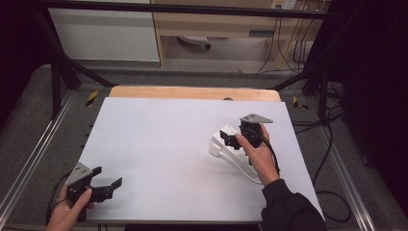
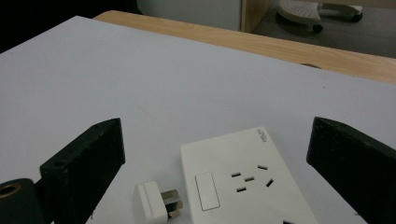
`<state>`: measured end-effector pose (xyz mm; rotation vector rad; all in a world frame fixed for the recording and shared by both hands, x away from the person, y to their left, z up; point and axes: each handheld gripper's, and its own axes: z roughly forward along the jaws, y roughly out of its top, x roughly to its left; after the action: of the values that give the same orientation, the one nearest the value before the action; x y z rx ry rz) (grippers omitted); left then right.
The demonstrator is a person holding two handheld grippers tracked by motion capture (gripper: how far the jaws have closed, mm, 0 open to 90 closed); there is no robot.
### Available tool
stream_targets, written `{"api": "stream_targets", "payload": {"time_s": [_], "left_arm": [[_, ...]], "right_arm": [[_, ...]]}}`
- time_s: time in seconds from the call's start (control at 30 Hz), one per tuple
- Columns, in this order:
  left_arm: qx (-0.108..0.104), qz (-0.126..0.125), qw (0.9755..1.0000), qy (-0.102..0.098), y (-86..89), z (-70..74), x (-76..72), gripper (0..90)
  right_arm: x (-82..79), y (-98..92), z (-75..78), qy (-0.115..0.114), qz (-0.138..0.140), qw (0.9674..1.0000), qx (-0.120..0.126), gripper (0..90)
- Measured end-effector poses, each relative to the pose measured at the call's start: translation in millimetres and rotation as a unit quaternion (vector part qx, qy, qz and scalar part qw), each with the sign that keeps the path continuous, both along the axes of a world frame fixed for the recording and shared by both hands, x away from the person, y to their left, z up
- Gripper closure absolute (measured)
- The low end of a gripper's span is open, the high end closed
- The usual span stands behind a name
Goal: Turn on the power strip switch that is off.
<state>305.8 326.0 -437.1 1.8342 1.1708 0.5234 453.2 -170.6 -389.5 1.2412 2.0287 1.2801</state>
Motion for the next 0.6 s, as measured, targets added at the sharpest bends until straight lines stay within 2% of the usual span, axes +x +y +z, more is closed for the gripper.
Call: {"api": "stream_targets", "payload": {"time_s": [0.6], "left_arm": [[0.000, 0.001, 1.0000, 0.000, 0.5, -0.2, -0.2, 6.9]], "right_arm": [[-13.3, -31.8, 17.5, -0.023, -0.008, 0.9996, 0.013, 5.5]]}}
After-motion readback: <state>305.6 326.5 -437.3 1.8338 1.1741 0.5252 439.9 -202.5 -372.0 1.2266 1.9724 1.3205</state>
